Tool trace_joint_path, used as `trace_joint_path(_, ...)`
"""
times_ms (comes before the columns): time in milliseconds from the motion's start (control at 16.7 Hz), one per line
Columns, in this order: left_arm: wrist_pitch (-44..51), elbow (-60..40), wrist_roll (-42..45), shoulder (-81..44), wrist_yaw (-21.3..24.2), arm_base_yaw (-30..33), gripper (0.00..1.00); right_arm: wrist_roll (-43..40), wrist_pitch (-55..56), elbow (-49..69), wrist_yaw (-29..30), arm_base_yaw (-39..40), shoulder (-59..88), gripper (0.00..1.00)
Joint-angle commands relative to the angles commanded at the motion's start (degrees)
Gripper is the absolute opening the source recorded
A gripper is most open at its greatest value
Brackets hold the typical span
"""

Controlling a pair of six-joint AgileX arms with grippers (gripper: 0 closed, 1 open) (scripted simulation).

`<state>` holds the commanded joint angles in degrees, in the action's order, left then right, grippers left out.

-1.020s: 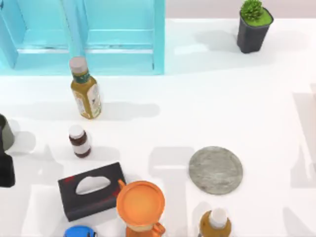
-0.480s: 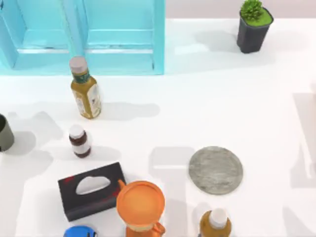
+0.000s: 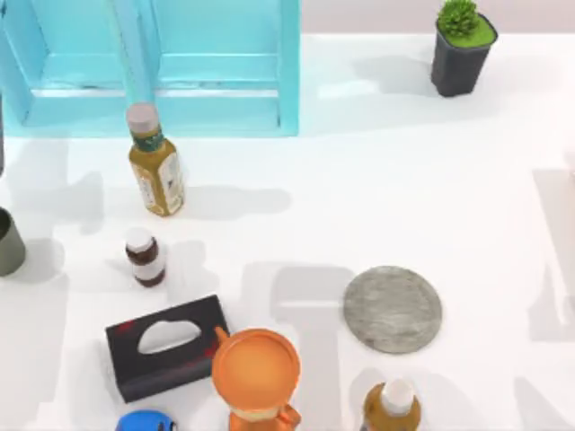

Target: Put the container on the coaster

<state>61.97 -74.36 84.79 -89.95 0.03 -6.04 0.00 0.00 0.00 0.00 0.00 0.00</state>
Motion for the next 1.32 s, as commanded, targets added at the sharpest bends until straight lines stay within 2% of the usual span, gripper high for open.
trace_joint_path(300,8.91,-10.74,12.22,-12.9,-0.02,-0.9,1.0,0.0,0.0,0.0,0.0,0.0,0.0,1.0)
trace_joint_path(720,9.62,-11.63,13.54,-14.3,-0.01,-0.71,1.0,0.0,0.0,0.0,0.0,0.0,0.0,1.0)
trace_joint_path(900,5.82,-8.32,13.55,-15.57,-0.01,-0.89,1.0,0.0,0.0,0.0,0.0,0.0,0.0,1.0)
trace_joint_path(1320,-11.11,3.44,13.89,-19.85,0.02,-1.16,1.0,0.0,0.0,0.0,0.0,0.0,0.0,1.0)
